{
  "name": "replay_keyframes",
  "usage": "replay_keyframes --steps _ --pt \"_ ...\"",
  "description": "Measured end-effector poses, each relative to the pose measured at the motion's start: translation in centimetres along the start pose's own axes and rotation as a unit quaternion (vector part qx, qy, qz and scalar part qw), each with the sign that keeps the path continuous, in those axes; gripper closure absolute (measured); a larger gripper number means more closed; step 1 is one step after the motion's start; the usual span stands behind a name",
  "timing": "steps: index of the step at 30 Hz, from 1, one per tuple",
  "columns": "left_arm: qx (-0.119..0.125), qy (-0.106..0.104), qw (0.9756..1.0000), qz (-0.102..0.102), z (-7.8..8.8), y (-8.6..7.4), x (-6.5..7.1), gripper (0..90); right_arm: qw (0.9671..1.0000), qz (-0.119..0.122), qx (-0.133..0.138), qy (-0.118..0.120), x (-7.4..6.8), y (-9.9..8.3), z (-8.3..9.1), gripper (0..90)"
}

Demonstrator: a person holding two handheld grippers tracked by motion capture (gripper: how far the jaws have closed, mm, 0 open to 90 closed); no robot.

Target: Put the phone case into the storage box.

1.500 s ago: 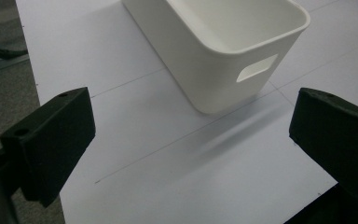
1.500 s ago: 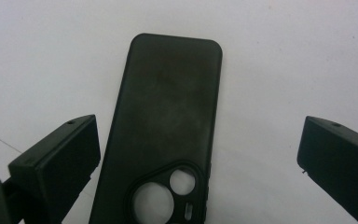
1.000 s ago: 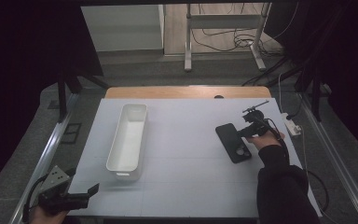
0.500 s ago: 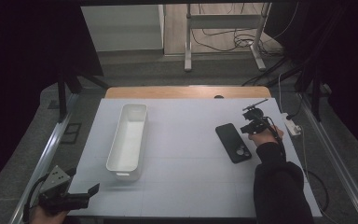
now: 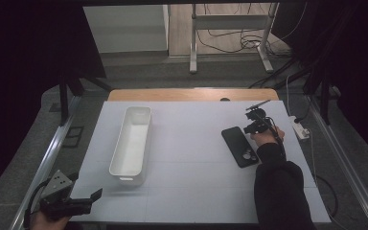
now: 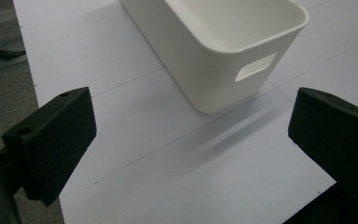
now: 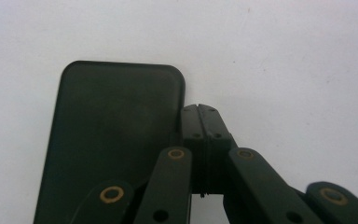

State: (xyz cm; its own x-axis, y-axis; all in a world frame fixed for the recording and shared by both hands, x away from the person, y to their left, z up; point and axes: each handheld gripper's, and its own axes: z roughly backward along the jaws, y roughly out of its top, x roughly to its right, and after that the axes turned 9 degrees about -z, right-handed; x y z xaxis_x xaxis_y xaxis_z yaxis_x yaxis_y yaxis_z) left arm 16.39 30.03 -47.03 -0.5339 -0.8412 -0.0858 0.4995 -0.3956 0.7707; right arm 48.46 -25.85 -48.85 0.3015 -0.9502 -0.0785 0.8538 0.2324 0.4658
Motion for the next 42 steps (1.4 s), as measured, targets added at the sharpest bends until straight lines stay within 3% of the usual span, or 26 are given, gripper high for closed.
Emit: replay_keyframes --steps 8,17,33,42 --pt "-0.001 0.000 1.0000 -0.001 0.0 0.0 0.0 1.7 0.9999 -0.008 -0.004 -0.003 0.1 0.1 -1.1 89.3" --pt "-0.002 -0.001 1.0000 -0.002 -0.1 0.1 0.0 1.8 1.0000 0.007 -0.005 -0.003 -0.6 0.1 -1.2 89.3" --pt "-0.002 -0.001 1.0000 -0.003 -0.1 0.1 0.0 1.9 0.9990 0.037 -0.006 0.023 -3.7 0.4 -1.9 89.3" --pt "0.000 -0.002 1.0000 -0.004 -0.1 0.1 0.0 1.8 0.9970 0.065 -0.011 0.040 -6.2 0.7 -2.5 89.2"
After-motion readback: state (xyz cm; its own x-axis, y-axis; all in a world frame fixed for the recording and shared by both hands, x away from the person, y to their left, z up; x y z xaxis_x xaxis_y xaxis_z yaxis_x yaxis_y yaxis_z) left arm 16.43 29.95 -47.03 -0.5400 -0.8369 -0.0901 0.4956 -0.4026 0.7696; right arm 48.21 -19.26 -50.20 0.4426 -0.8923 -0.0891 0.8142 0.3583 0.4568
